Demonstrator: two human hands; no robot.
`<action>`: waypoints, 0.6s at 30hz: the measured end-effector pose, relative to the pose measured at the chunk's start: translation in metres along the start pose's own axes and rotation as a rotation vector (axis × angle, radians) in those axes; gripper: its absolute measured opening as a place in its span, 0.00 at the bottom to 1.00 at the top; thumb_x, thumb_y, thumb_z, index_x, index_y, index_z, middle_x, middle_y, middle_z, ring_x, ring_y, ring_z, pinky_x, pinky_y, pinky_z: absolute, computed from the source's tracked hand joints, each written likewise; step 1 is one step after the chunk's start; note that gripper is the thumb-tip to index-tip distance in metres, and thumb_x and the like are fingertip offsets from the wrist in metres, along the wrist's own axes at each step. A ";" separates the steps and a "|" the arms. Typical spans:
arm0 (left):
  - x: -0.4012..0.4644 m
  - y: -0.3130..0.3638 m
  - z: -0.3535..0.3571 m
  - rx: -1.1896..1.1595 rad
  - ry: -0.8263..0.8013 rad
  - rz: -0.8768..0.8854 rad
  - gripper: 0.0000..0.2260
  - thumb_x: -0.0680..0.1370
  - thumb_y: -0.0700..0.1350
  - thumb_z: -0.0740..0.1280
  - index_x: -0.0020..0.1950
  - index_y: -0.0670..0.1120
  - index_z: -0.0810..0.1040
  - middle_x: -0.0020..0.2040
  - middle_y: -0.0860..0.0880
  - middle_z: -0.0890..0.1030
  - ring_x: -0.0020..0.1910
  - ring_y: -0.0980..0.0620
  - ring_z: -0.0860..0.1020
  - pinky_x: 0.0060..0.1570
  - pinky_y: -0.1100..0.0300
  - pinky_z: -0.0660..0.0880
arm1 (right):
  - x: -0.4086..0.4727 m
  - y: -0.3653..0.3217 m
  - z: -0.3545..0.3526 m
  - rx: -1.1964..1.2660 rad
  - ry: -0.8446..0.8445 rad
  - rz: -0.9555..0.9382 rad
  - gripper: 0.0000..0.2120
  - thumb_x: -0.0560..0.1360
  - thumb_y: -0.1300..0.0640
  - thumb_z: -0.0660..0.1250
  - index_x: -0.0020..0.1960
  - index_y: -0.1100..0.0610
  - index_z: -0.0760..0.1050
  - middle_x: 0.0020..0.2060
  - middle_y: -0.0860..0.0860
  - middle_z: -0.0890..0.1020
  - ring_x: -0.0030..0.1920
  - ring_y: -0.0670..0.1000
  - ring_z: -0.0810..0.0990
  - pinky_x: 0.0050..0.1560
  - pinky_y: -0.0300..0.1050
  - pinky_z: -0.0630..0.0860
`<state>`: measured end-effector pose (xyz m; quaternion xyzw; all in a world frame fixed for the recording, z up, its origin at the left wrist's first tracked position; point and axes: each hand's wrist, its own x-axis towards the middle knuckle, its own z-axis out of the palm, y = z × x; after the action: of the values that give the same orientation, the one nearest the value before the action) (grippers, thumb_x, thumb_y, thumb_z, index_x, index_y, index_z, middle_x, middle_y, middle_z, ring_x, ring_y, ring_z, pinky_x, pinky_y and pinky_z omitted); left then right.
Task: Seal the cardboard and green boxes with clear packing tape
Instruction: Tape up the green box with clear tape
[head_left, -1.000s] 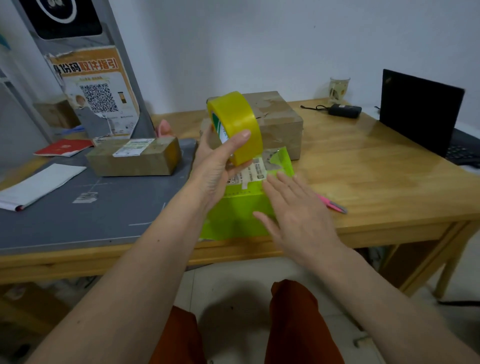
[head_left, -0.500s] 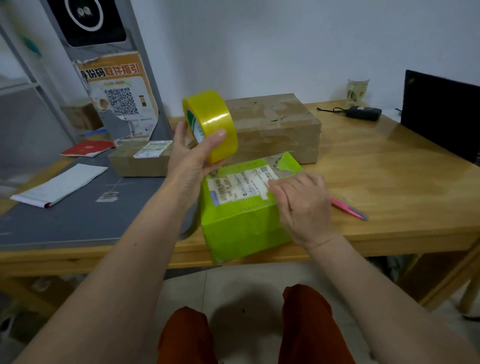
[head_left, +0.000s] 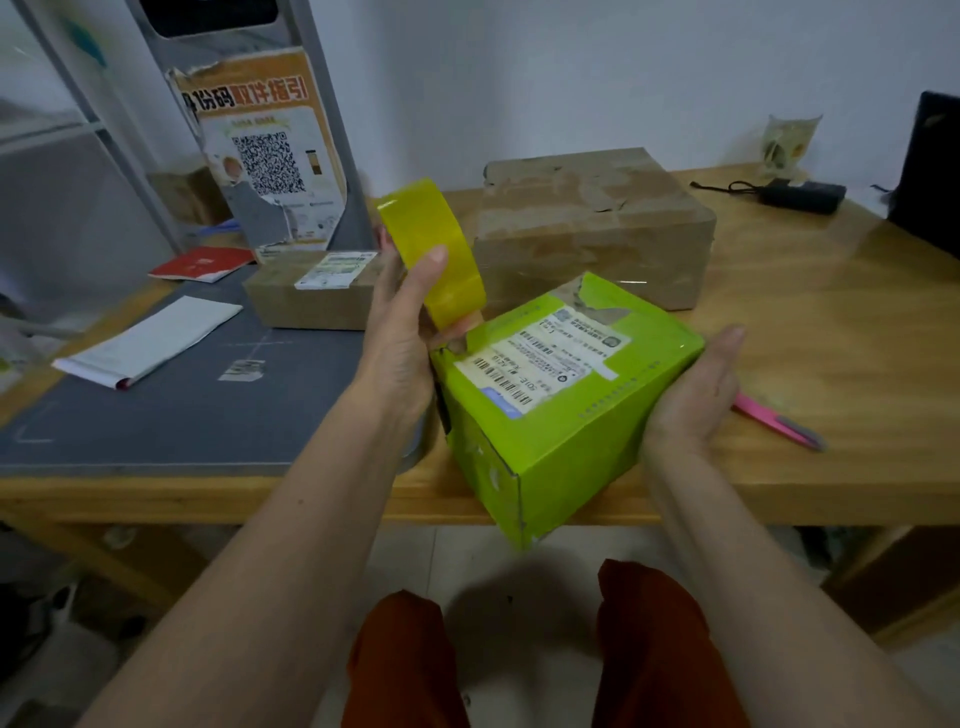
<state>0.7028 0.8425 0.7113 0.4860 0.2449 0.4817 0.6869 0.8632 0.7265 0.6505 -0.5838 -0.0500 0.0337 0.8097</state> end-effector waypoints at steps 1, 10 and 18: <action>-0.002 0.000 0.000 -0.014 -0.001 0.003 0.36 0.66 0.55 0.74 0.72 0.48 0.70 0.58 0.45 0.81 0.47 0.52 0.83 0.40 0.58 0.79 | 0.000 -0.002 0.002 -0.005 -0.005 0.016 0.27 0.84 0.46 0.50 0.46 0.67 0.75 0.32 0.48 0.74 0.39 0.46 0.68 0.45 0.43 0.67; -0.031 -0.002 0.002 -0.185 0.083 0.008 0.20 0.73 0.54 0.69 0.63 0.49 0.75 0.54 0.47 0.81 0.49 0.51 0.82 0.41 0.59 0.79 | 0.014 -0.002 0.026 -0.022 -0.272 0.392 0.27 0.78 0.34 0.52 0.50 0.54 0.80 0.50 0.53 0.85 0.52 0.54 0.83 0.60 0.53 0.77; -0.048 -0.008 0.000 -0.305 0.182 0.073 0.30 0.71 0.56 0.68 0.72 0.48 0.71 0.64 0.43 0.78 0.53 0.49 0.81 0.42 0.60 0.78 | -0.002 -0.035 0.009 -0.006 -0.836 0.582 0.24 0.73 0.44 0.68 0.64 0.55 0.76 0.56 0.56 0.83 0.55 0.57 0.83 0.57 0.55 0.79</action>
<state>0.6861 0.7986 0.6983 0.3391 0.2121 0.5799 0.7098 0.8602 0.7239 0.6866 -0.5124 -0.2052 0.4885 0.6758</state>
